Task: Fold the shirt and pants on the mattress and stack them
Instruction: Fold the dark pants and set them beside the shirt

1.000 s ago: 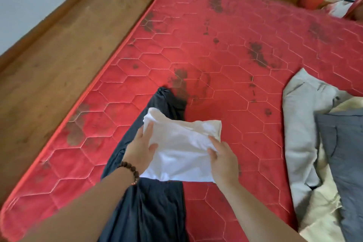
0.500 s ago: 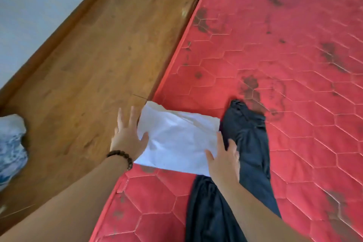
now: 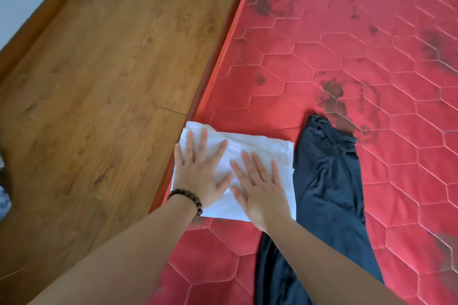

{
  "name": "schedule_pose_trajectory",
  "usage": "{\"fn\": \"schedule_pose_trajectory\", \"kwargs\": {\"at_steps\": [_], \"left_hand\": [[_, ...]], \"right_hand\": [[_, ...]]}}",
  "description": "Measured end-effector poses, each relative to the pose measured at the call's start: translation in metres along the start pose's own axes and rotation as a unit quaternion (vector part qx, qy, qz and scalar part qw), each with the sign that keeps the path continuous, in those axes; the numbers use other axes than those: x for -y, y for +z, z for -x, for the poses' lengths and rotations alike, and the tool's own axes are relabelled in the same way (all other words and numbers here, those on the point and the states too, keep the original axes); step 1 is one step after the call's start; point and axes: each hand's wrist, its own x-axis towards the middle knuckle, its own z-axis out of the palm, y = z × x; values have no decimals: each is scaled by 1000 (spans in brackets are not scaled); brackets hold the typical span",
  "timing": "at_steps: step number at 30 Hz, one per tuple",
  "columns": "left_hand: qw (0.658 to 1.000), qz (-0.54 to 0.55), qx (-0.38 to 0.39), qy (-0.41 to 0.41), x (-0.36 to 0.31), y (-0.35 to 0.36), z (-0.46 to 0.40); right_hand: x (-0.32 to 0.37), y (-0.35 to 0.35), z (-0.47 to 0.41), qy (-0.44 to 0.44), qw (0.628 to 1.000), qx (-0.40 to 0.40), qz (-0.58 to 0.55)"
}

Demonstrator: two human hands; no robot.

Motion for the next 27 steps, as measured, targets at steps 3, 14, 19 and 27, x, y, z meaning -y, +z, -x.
{"fn": "schedule_pose_trajectory", "kwargs": {"at_steps": [3, 14, 19, 27], "left_hand": [[1000, -4, 14, -12, 1, 7, -4], [998, 34, -52, 20, -30, -18, -1], [986, 74, -26, 149, -86, -29, -8], [939, 266, -16, 217, -148, -63, -24]], "right_hand": [[-11, 2, -6, 92, 996, -1, 15], [-106, -49, 5, 414, 884, -136, -170], [-154, -55, -13, 541, 772, -25, -331], [-157, -64, 38, 358, 786, -184, -470]]}}
